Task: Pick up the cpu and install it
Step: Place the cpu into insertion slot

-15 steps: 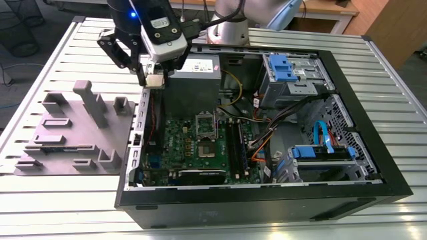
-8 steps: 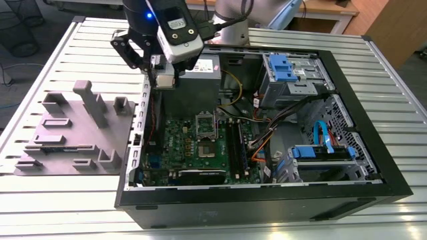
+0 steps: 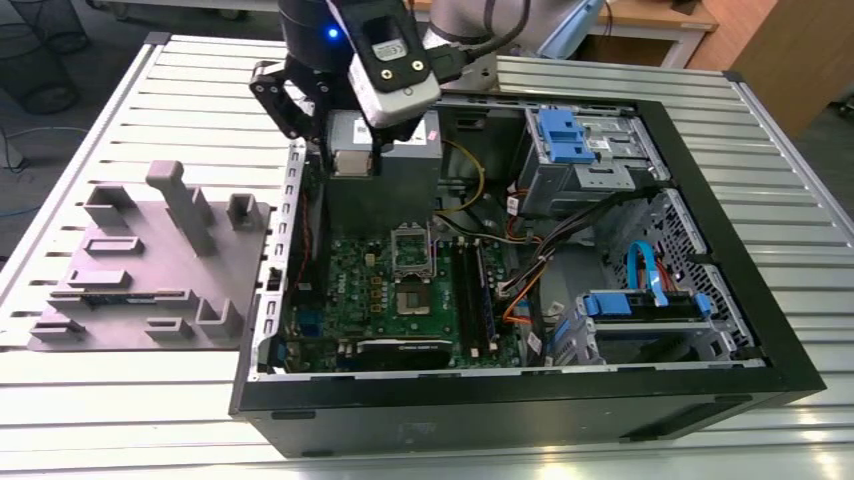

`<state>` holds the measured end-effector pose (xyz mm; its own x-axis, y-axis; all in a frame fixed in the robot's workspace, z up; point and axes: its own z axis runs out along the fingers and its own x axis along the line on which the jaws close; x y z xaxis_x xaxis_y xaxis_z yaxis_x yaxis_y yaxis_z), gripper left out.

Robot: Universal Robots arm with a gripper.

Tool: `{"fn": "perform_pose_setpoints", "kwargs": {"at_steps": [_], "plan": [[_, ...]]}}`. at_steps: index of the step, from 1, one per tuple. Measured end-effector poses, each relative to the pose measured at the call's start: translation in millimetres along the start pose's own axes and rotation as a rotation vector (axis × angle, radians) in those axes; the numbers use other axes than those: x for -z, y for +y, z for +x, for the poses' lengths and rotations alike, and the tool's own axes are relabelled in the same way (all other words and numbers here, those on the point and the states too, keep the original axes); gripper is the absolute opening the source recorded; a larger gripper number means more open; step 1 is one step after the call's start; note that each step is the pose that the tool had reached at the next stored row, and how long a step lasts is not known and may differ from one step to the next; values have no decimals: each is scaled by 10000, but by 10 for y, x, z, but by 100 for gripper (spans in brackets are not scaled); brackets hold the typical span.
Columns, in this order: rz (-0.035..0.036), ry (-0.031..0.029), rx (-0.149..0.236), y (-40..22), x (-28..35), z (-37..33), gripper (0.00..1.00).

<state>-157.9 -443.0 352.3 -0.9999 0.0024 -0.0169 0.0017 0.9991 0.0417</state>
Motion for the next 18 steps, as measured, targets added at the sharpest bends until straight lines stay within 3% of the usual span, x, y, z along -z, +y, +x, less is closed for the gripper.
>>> {"fn": "perform_pose_setpoints", "kwargs": {"at_steps": [18], "plan": [[1, 1, 1, 1, -8, -455, 48]]}}
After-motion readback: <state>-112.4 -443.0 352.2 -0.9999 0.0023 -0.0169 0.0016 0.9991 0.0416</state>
